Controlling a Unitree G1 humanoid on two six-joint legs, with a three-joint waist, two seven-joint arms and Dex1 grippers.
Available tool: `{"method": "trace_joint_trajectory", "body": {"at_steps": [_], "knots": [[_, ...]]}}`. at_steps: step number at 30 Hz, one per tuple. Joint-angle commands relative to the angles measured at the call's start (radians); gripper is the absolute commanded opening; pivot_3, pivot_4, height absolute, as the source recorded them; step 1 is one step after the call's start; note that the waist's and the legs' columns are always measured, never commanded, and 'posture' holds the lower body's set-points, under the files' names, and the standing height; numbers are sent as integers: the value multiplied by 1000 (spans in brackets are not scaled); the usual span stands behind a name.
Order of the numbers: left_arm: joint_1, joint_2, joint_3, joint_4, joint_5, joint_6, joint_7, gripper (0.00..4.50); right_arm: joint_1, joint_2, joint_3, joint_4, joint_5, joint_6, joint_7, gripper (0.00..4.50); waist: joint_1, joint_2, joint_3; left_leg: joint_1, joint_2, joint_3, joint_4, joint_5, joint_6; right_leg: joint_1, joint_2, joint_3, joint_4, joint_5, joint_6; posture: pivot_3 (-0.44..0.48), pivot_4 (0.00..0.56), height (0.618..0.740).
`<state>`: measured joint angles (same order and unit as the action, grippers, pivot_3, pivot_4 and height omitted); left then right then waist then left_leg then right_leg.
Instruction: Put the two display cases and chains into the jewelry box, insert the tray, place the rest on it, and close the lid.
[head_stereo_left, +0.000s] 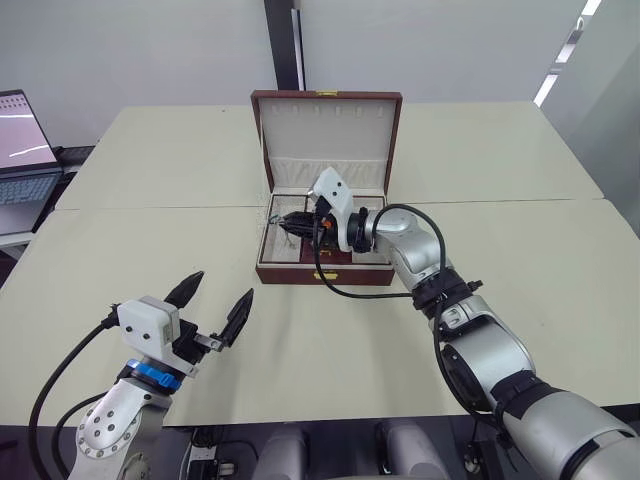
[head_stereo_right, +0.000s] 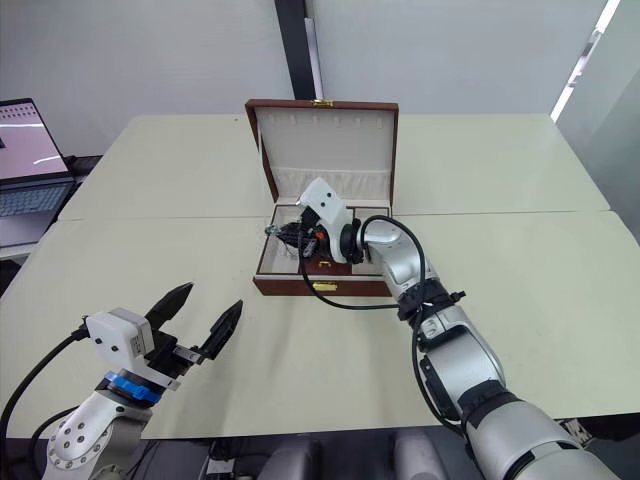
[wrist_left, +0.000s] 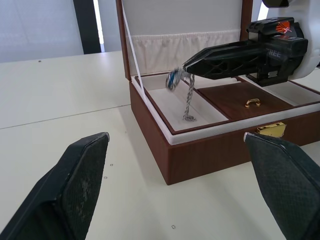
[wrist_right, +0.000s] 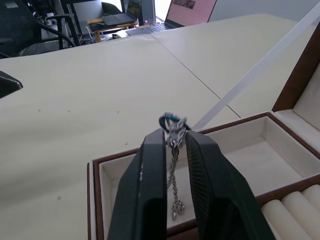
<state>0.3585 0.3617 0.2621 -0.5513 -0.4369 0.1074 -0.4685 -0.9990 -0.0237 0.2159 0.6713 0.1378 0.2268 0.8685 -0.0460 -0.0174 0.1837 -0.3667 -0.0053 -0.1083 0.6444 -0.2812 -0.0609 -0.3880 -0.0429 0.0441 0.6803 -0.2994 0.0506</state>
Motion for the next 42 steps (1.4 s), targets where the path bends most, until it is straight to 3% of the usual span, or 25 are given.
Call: {"method": "trace_joint_trajectory", "body": {"at_steps": [1, 10, 16, 24, 33, 42], "knots": [[-7, 7, 1, -36, -1, -2, 2, 4500, -33, 5, -29, -44, 21, 0, 10, 1855, 0, 0, 0, 0, 0, 0, 0, 0, 0, 0, 0, 0, 0, 0, 0, 0, 150, 740], [-29, 14, -3, -24, 0, 3, -3, 4500, -24, -24, -56, -63, 28, -7, 33, 4459, -1, 0, 0, 0, 0, 0, 0, 0, 0, 0, 0, 0, 0, 0, 0, 0, 150, 740], [-58, 58, 17, 11, -43, 66, -39, 4500, 45, -120, -100, -163, 62, -2, 84, 4459, 2, 0, 0, 0, 0, 0, 0, 0, 0, 0, 0, 0, 0, 0, 0, 0, 150, 740], [-165, 223, 113, 179, -115, 128, -183, 4500, 249, -354, -182, -425, 138, 47, 163, 4459, 6, 0, 0, -1, 0, 0, 0, 0, 0, 0, 0, -1, -1, 0, 0, 0, 150, 740], [-263, 377, 218, 391, -126, 141, -314, 4500, 629, -611, -443, -687, 256, 140, 120, 4459, 14, 0, 1, -1, 0, 0, -1, 0, 0, 0, 0, -1, -2, 0, 0, 0, 150, 740], [-290, 453, 281, 612, -84, 89, -397, 4500, 861, -679, -585, -668, 262, 98, 76, 4459, 5, 0, 1, 1, 0, 1, -1, 0, 0, 1, 1, 0, -1, 0, 0, 0, 150, 740]]}}
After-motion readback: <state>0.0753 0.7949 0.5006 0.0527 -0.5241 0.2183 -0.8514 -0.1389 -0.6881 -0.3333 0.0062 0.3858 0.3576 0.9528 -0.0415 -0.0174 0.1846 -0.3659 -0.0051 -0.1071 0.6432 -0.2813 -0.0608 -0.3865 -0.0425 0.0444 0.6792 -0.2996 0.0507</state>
